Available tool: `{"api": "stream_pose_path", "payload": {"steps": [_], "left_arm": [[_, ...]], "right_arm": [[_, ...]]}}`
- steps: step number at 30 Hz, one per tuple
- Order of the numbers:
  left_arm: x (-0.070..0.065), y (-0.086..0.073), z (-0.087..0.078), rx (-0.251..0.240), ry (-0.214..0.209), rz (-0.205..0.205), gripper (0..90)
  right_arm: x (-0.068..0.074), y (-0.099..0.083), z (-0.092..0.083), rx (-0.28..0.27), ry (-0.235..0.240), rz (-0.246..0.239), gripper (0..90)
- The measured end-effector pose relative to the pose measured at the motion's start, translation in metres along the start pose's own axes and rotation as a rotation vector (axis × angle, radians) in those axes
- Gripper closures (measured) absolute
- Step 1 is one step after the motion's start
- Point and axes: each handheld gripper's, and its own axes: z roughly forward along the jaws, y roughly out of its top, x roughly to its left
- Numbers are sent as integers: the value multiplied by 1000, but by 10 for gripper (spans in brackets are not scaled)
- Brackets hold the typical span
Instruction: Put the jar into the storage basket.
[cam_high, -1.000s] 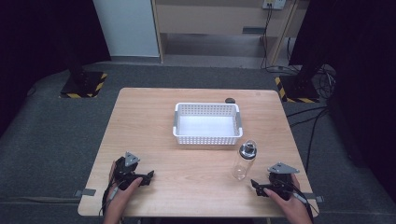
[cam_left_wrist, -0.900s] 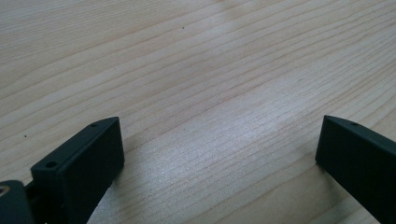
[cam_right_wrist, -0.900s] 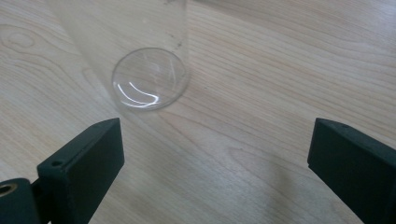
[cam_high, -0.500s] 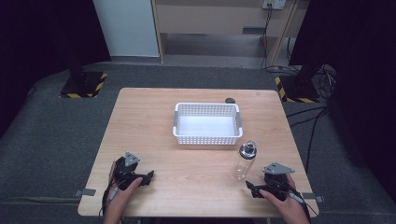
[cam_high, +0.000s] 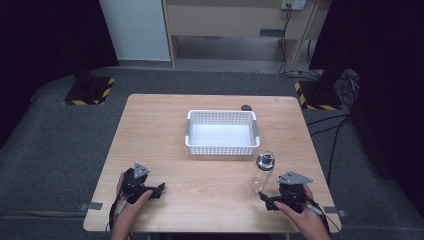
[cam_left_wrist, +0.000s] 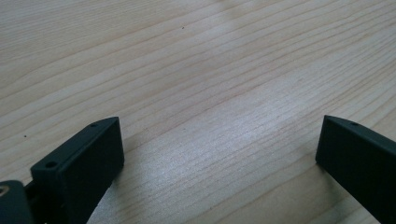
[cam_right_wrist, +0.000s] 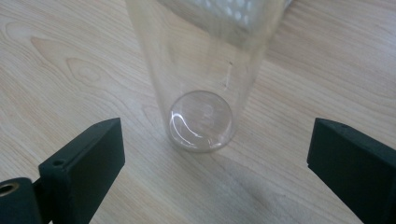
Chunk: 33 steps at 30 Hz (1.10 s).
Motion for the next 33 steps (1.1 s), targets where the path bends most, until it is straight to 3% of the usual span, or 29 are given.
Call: {"api": "stream_pose_path", "payload": {"steps": [16, 33], "left_arm": [[0, 0, 0, 0, 0, 0, 0], [0, 0, 0, 0, 0, 0, 0]], "right_arm": [[5, 34, -7, -44, 24, -22, 69], [4, 50, -7, -67, 35, -28, 121]]}}
